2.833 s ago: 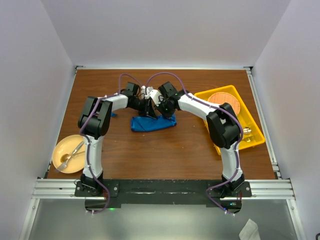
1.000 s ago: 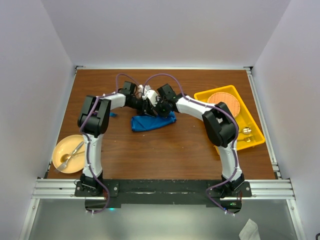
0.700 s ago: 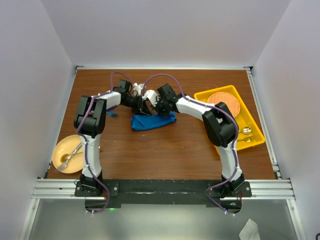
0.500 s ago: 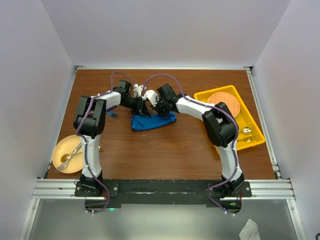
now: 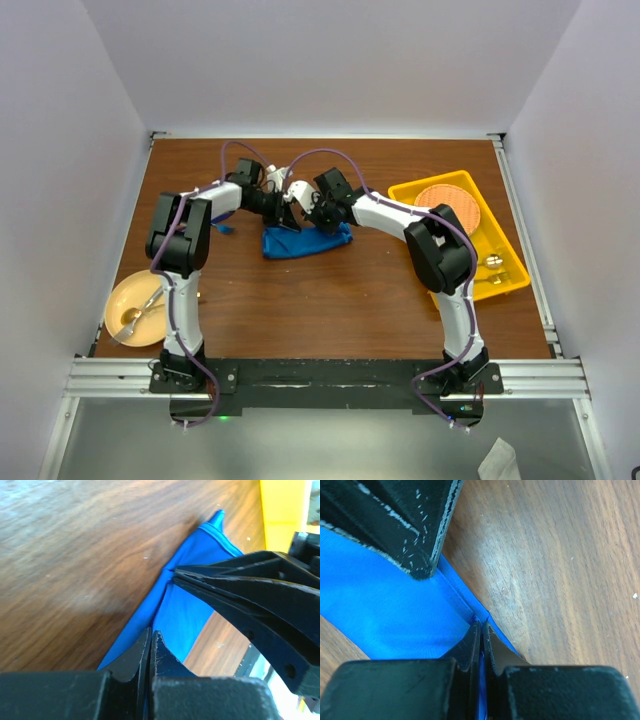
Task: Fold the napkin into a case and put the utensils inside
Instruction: Stuff the top corner of the smaller-rectangle-folded napkin at the center of the board, then smooth out the smaller rectangle-folded napkin at the center of the board.
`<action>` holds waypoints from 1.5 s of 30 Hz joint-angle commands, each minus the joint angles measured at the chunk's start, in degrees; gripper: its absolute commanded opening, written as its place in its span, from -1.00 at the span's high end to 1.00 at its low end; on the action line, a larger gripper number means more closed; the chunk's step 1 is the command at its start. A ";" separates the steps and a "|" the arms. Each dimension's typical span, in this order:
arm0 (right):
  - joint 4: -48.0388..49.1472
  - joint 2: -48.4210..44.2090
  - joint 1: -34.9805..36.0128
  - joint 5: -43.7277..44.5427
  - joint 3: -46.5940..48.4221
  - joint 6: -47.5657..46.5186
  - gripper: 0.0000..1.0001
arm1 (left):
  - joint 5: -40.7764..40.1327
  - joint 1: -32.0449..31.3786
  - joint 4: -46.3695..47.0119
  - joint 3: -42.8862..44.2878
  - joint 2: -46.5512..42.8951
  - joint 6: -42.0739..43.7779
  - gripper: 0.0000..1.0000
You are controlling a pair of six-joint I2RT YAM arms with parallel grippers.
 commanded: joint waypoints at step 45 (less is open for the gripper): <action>-15.34 -6.19 0.54 5.31 9.42 9.60 0.18 | -0.59 2.25 11.63 -13.88 0.11 -12.74 1.00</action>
